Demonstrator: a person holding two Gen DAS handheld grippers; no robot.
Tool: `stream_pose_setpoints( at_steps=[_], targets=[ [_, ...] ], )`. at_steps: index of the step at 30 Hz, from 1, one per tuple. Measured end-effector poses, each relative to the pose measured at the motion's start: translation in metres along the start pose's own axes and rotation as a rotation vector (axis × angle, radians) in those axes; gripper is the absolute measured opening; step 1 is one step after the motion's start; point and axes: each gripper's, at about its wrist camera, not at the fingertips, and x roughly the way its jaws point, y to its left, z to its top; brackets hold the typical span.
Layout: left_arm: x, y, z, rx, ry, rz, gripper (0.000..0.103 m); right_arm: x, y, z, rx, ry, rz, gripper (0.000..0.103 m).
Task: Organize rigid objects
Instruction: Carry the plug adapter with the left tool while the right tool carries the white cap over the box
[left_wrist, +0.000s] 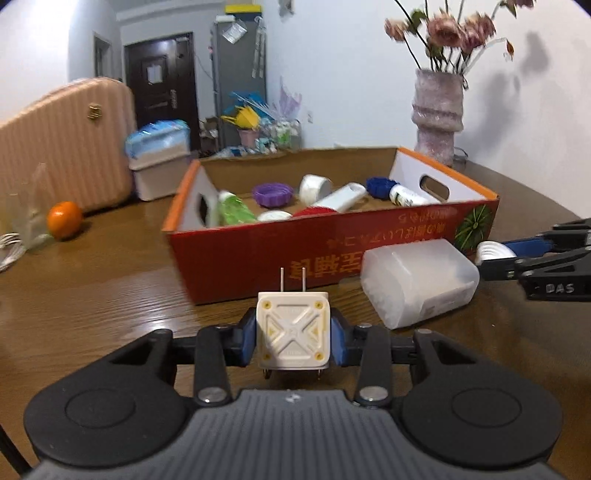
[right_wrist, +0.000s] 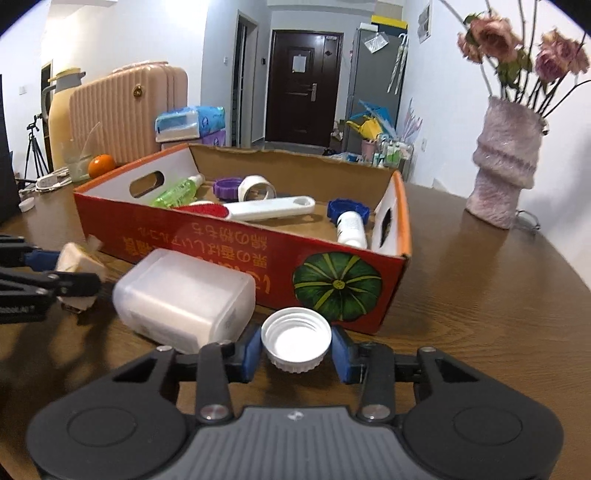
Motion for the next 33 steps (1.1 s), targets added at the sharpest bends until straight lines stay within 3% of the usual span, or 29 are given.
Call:
stream_pose_setpoints(
  at_steps=[7,22,27,33],
  targets=[
    [-0.072,0.015,-0.014,-0.04,-0.083,0.067,0.039,-0.07,0.006,-0.01,-0.006,-0.066,-0.068,0.039],
    [-0.219,-0.011,-0.062,-0.069,-0.25,0.029,0.039,-0.223,0.072,-0.064,0.042,-0.315,-0.126,0.039],
    [-0.248,-0.013,-0.076,-0.144,-0.261,-0.021,0.039,-0.257,0.087,-0.086,0.098,-0.351,-0.123,0.039],
    [-0.271,-0.02,-0.085,-0.135,-0.286,-0.042,0.039,-0.289,0.101,-0.109,0.131,-0.382,-0.124,0.039]
  ],
)
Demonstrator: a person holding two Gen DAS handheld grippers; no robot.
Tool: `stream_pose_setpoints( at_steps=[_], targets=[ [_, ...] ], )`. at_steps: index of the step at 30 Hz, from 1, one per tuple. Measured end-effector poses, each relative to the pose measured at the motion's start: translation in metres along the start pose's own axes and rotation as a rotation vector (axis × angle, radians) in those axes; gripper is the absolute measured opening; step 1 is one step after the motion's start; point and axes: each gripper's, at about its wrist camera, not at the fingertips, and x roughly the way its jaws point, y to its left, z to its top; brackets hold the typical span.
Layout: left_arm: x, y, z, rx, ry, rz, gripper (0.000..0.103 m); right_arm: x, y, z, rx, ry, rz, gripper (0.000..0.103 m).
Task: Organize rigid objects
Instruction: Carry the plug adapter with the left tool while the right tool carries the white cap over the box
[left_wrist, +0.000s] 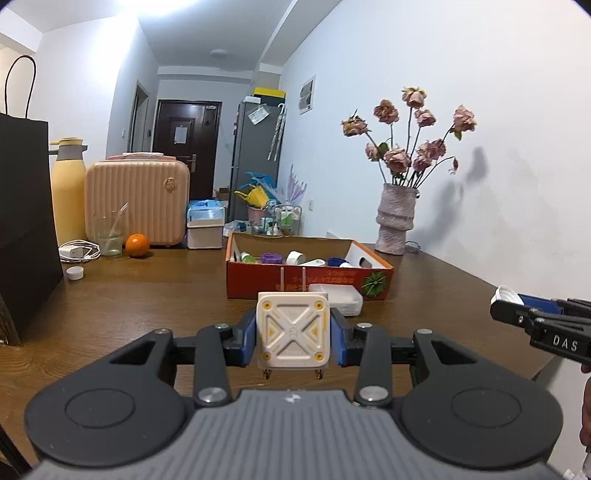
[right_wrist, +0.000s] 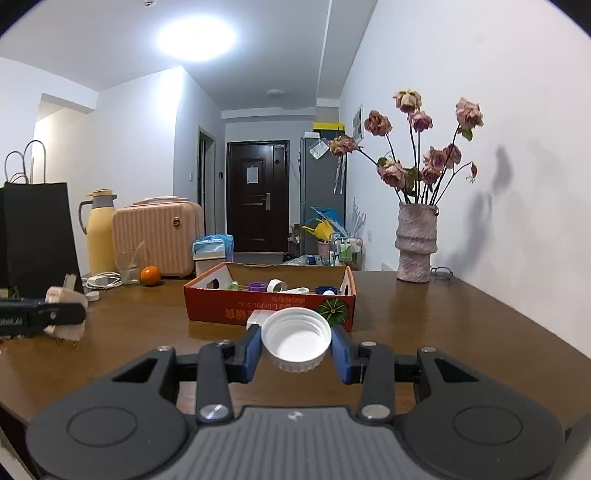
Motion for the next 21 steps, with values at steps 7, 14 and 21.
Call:
stream_pose_setpoints(
  at_steps=[7,14,21],
  targets=[
    [0.02,-0.003,0.002,0.012,0.029,-0.012,0.039,-0.006,-0.004,-0.006,0.007,0.0,-0.007,0.039],
    [0.088,-0.009,0.03,0.043,0.049,-0.041,0.039,0.044,-0.013,-0.003,0.006,0.066,0.032,0.039],
    [0.207,-0.023,0.079,0.118,0.109,-0.119,0.039,0.142,-0.039,0.04,0.048,0.12,0.162,0.039]
  ],
)
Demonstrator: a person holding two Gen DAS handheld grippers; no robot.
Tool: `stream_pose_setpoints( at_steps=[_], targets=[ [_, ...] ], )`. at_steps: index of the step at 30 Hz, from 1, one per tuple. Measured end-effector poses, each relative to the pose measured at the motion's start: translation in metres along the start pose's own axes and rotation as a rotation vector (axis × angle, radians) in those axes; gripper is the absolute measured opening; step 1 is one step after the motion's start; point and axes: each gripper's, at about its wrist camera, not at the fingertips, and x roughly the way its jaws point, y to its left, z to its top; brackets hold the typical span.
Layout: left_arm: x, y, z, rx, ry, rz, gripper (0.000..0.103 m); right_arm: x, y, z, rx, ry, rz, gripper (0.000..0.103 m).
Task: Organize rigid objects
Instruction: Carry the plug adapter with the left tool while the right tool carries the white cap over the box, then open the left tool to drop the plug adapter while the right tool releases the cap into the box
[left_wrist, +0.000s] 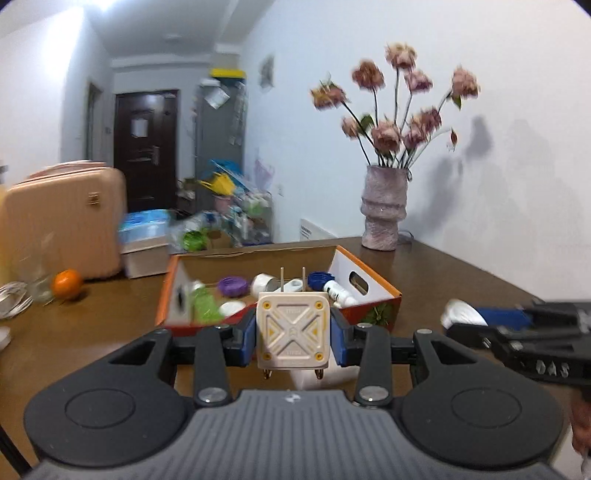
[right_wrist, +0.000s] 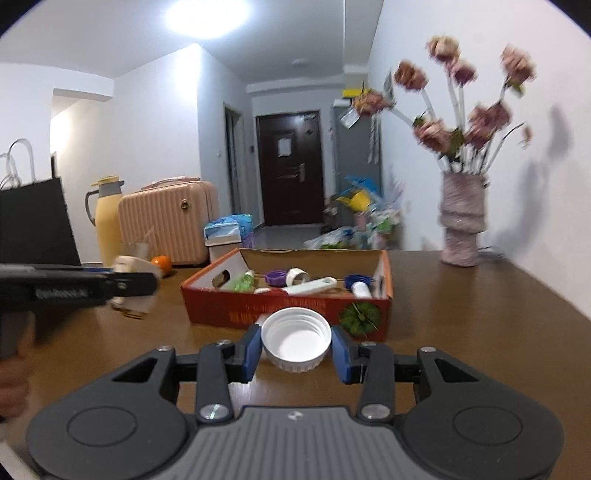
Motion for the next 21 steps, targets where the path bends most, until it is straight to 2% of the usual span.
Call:
stream_pose_setpoints(
  at_steps=[2,5,8,11,12,14,17,19,20,21],
  targets=[
    [0.048,0.012,0.018,-0.044,0.086,-0.081,0.039,0.038,-0.016,0.023,0.009,0.013,0.016,0.039],
    [0.115,0.026,0.035,-0.079,0.192,-0.116,0.039,0.101,-0.037,0.049,0.005,0.055,-0.064,0.039],
    [0.176,0.028,0.042,-0.047,0.256,-0.135,0.039,0.162,-0.057,0.069,0.033,0.112,-0.038,0.039],
    [0.228,0.034,0.042,-0.083,0.325,-0.139,0.04,0.224,-0.072,0.084,0.073,0.204,-0.004,0.039],
    [0.243,0.038,0.041,-0.109,0.343,-0.12,0.04,0.242,-0.075,0.086,0.076,0.235,-0.001,0.04],
    [0.265,0.045,0.036,-0.15,0.372,-0.105,0.04,0.279,-0.083,0.088,0.087,0.303,-0.035,0.04],
    [0.284,0.048,0.028,-0.18,0.386,-0.138,0.041,0.316,-0.096,0.084,0.167,0.377,-0.005,0.04],
    [0.288,0.046,0.028,-0.16,0.375,-0.141,0.041,0.327,-0.089,0.084,0.096,0.369,-0.046,0.041],
    [0.288,0.046,0.028,-0.16,0.367,-0.14,0.042,0.332,-0.087,0.084,0.091,0.376,-0.04,0.041],
    [0.287,0.047,0.029,-0.164,0.359,-0.146,0.048,0.336,-0.087,0.084,0.099,0.383,-0.023,0.04]
  ],
)
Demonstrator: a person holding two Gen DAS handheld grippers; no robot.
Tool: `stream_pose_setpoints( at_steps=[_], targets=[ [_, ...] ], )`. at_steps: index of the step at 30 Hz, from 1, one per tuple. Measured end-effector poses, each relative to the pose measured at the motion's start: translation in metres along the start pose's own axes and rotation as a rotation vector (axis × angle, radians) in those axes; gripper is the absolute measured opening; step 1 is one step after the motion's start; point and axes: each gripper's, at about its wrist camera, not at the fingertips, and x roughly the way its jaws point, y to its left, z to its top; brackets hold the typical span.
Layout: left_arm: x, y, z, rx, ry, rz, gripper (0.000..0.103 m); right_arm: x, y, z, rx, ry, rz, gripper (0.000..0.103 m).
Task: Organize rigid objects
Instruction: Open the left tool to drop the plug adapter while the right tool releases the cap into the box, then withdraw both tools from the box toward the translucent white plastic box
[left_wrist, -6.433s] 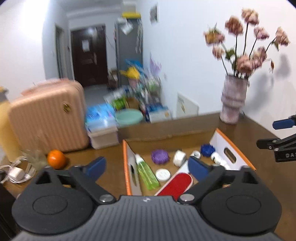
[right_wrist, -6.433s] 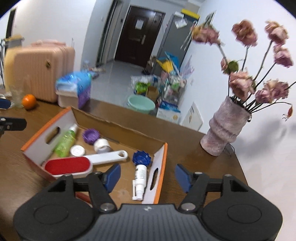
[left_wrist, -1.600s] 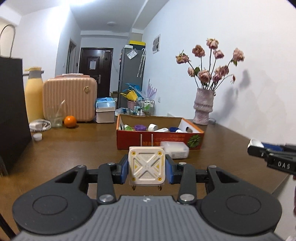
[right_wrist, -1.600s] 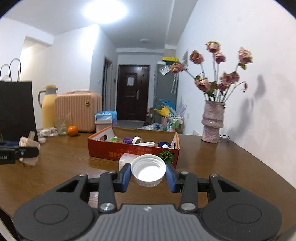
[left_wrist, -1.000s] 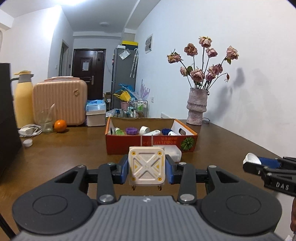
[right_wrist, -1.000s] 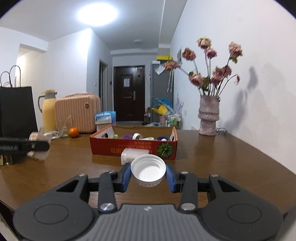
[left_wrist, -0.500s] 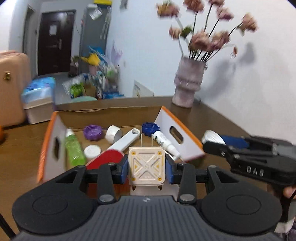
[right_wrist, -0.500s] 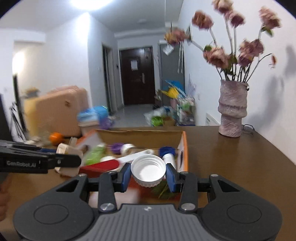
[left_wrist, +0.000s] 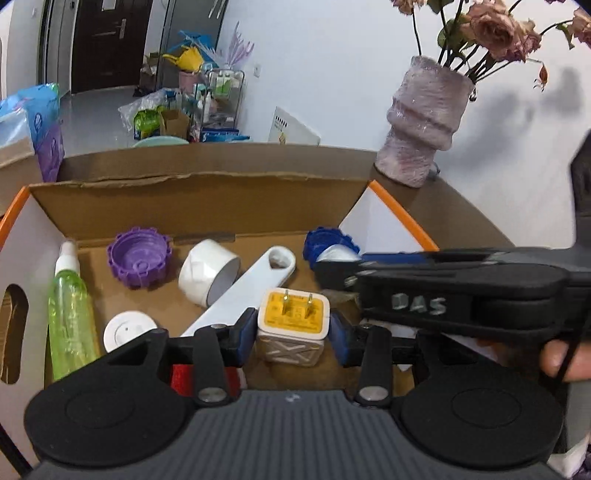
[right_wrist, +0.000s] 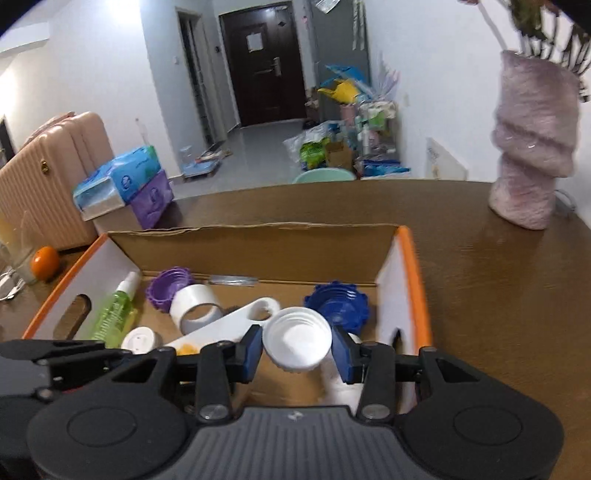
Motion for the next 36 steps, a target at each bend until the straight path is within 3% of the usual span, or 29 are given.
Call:
stream_pose_setpoints(
  at_steps=[6,9,12,18,21,23,26,29,36],
  targets=[
    [-0.03,0.007,0.008,-0.006,-0.064,-0.011,0.069,0.001,0.0,0.009,0.013,-0.029,0.016,0.052],
    [-0.066,0.005,0.01,0.051,-0.145,-0.005,0.079,-0.015,-0.003,0.014,0.03,-0.055,0.008,0.052],
    [-0.101,0.008,0.012,0.077,-0.201,0.041,0.084,-0.042,-0.001,0.016,-0.013,-0.078,-0.022,0.052],
    [-0.163,0.027,0.004,0.046,-0.238,0.177,0.089,-0.105,0.005,0.007,-0.095,-0.101,-0.081,0.061],
    [-0.204,0.024,-0.013,0.087,-0.325,0.241,0.098,-0.137,0.01,-0.004,-0.13,-0.128,-0.11,0.064],
    [-0.23,0.018,-0.027,0.12,-0.38,0.275,0.1,-0.158,0.016,-0.014,-0.152,-0.155,-0.121,0.07],
    [-0.259,0.008,-0.045,0.132,-0.442,0.296,0.103,-0.183,0.026,-0.031,-0.184,-0.191,-0.133,0.079],
    [-0.285,-0.001,-0.067,0.144,-0.496,0.302,0.103,-0.199,0.04,-0.049,-0.221,-0.22,-0.148,0.079],
    [-0.339,-0.018,-0.165,0.137,-0.638,0.337,0.103,-0.246,0.053,-0.113,-0.155,-0.346,-0.072,0.079]
  ],
)
